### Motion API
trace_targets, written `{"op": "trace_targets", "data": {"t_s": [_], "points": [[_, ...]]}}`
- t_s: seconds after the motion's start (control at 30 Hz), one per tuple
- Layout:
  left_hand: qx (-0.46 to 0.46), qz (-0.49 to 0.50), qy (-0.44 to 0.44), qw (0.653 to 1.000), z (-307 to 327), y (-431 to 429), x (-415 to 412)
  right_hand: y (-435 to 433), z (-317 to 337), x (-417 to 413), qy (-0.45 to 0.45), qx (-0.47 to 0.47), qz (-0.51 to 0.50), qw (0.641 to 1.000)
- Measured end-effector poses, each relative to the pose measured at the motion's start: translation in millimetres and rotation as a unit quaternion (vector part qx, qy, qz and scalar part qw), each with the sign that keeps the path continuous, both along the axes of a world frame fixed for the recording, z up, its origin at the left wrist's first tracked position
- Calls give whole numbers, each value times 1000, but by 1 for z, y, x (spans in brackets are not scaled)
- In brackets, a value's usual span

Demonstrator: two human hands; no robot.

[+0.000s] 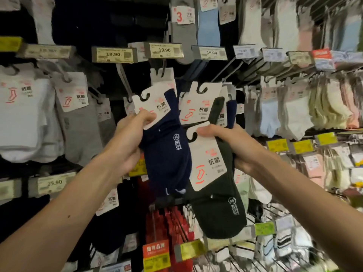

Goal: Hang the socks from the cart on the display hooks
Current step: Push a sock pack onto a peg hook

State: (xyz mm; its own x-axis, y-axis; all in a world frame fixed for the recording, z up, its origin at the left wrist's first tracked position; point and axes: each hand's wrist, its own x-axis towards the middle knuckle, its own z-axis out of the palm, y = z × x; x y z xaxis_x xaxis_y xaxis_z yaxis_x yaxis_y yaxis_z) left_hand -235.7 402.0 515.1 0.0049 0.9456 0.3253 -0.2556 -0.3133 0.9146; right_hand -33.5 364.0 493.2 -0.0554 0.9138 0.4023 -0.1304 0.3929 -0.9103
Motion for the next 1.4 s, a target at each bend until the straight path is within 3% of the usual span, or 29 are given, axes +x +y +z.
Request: {"op": "trace_targets", "data": {"t_s": [0.23,0.53,0.7,0.97,1.13,1.27,1.4], "points": [[59,47,28,997,13,22,3,26,2,13,1,1,7,1000],[177,163,197,950,67,65,8,47,25,33,3,49,-38,998],[191,173,221,941,90,78,19,55,28,33,-5,56,-29,998],[313,178,226,905,102,95,23,65,33,28,-6,66,-21,998],[321,201,248,892,112,103,28,73,34,29,-8,56,-24,998],[319,268,331,847,104,112,29,76,34,31,-1,56,-21,998],[318,291,340,836,99,125,27,77,33,33,1,58,-16,998]]}}
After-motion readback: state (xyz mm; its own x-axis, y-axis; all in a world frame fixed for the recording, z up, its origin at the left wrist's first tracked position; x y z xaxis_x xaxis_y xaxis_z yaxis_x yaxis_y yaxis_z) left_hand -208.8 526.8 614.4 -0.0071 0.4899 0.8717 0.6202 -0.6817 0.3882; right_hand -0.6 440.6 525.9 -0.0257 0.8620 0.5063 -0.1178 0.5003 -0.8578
